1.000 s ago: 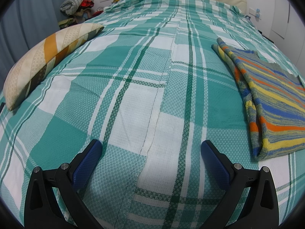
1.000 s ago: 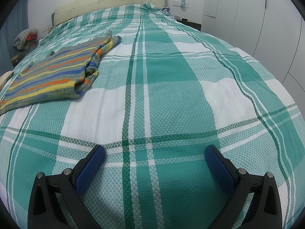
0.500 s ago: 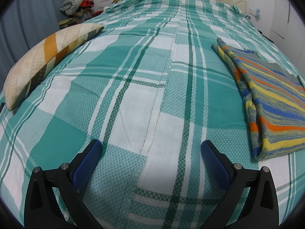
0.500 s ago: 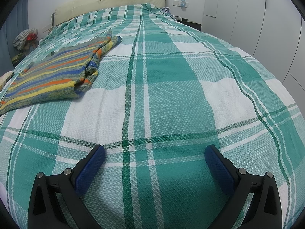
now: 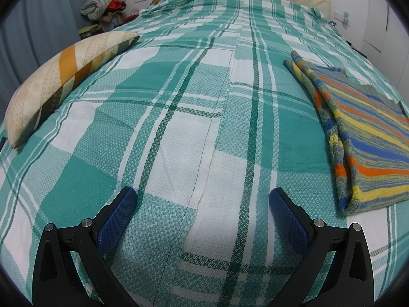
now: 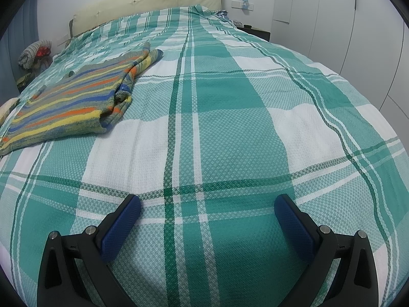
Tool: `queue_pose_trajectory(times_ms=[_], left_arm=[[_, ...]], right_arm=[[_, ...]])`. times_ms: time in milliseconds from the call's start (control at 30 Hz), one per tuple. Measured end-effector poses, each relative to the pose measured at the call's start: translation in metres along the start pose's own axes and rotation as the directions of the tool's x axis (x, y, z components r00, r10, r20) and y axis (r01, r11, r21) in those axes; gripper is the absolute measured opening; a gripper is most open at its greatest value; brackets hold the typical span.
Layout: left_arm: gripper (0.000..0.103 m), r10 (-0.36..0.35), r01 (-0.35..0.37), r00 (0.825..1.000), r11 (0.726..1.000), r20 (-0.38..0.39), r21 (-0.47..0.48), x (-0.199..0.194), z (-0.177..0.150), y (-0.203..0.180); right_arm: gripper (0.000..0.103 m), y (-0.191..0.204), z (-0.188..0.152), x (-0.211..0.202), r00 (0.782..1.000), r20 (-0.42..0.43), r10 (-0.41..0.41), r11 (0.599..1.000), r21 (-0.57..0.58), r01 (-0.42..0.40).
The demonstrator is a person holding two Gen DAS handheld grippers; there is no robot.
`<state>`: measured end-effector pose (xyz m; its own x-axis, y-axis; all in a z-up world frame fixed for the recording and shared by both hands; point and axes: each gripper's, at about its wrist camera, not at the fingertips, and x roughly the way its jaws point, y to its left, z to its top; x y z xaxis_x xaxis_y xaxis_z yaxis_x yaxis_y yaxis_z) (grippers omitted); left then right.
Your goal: Fold small clothes
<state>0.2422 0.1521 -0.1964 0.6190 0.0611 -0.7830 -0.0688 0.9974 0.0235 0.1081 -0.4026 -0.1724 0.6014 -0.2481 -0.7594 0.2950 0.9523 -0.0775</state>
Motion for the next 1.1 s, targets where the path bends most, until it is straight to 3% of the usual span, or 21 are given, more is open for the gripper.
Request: queue_pose_trajectory(times_ms=[467, 633, 733, 833, 867, 933, 1000, 1033, 1100], left_arm=[[0.103, 0.010, -0.010, 1.000, 1.000, 0.001, 0.002, 0.004, 0.002, -0.004], [0.103, 0.009, -0.009, 0.999, 1.000, -0.040, -0.001, 0.002, 0.003, -0.005], [0.098, 0.046, -0.045, 0.994, 0.999, -0.097, 0.011, -0.023, -0.002, -0.015], [0.093, -0.044, 0.047, 0.999, 0.991, -0.024, 0.122, -0.069, -0.011, -0.059], [0.093, -0.094, 0.093, 0.996, 0.979, -0.005, 0.183, -0.082, -0.012, -0.081], [0.093, -0.227, 0.211, 0.974, 0.913, 0.004, 0.349, -0.107, -0.013, -0.144], [0.093, -0.321, 0.278, 0.947, 0.803, -0.010, 0.528, -0.127, -0.018, -0.216], [0.091, -0.370, 0.304, 0.929, 0.725, -0.022, 0.618, -0.135, -0.023, -0.254], [0.091, -0.430, 0.328, 0.902, 0.606, -0.049, 0.725, -0.139, -0.031, -0.310]], right_arm=[[0.103, 0.000, 0.000, 0.001, 1.000, 0.001, 0.004, 1.000, 0.003, -0.004], [0.103, 0.000, 0.000, 0.001, 1.000, 0.000, 0.002, 1.000, 0.003, -0.002], [0.103, 0.000, 0.000, 0.001, 1.000, -0.001, 0.002, 1.000, 0.003, -0.002], [0.103, 0.001, 0.000, 0.001, 1.000, -0.003, -0.001, 1.000, 0.001, 0.001], [0.103, 0.001, 0.000, 0.002, 1.000, -0.004, -0.001, 1.000, 0.000, 0.001], [0.103, 0.002, 0.001, 0.002, 1.000, -0.008, -0.001, 1.000, -0.001, 0.001], [0.103, 0.000, 0.004, 0.002, 1.000, -0.028, 0.012, 1.000, 0.007, -0.012], [0.103, -0.002, 0.008, 0.002, 0.998, -0.050, 0.029, 0.999, 0.013, -0.029], [0.103, -0.012, 0.019, -0.002, 0.990, -0.093, 0.108, 0.993, 0.058, -0.103]])
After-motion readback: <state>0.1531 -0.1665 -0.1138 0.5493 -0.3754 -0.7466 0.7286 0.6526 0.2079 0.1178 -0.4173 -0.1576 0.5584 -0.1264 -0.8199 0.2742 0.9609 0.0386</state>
